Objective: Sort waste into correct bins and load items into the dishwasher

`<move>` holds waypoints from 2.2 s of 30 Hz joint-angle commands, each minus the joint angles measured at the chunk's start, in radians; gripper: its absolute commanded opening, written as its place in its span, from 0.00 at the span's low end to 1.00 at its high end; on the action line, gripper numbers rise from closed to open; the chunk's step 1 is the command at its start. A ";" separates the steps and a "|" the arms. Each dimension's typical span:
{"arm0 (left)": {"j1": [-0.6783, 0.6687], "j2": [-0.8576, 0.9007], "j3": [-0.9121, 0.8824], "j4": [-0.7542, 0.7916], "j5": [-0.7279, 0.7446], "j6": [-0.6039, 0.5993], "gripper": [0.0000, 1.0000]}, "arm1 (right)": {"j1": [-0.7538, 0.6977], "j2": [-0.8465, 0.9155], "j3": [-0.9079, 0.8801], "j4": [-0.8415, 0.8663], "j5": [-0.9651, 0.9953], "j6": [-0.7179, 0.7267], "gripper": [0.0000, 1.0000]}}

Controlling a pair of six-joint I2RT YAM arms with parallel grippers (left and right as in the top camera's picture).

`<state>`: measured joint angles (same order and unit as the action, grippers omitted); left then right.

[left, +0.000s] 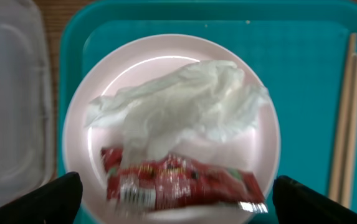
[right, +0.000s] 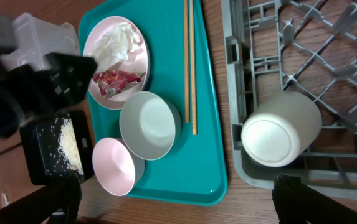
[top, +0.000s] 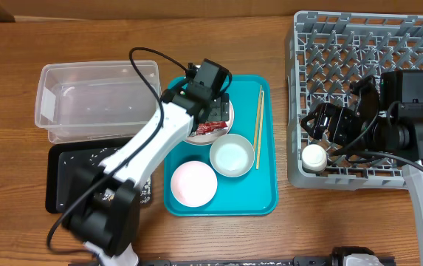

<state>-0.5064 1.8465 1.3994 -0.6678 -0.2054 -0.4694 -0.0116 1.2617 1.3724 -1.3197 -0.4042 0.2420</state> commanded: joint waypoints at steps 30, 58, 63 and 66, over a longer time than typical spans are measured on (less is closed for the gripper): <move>0.161 -0.101 0.254 -0.333 -0.155 -0.043 0.04 | -0.001 0.000 -0.033 0.006 -0.008 -0.006 1.00; 0.055 0.190 0.250 -0.251 0.086 0.146 0.83 | -0.001 0.000 -0.033 0.008 0.003 -0.014 1.00; 0.060 0.295 0.250 -0.276 0.111 -0.033 0.79 | -0.001 0.000 -0.033 0.010 0.003 -0.014 1.00; 0.068 0.327 0.250 -0.271 0.165 -0.129 0.75 | -0.001 0.000 -0.033 0.013 0.003 -0.014 1.00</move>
<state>-0.4500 2.1616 1.6428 -0.9424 -0.0803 -0.4686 -0.0116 1.2617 1.3422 -1.3136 -0.4034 0.2356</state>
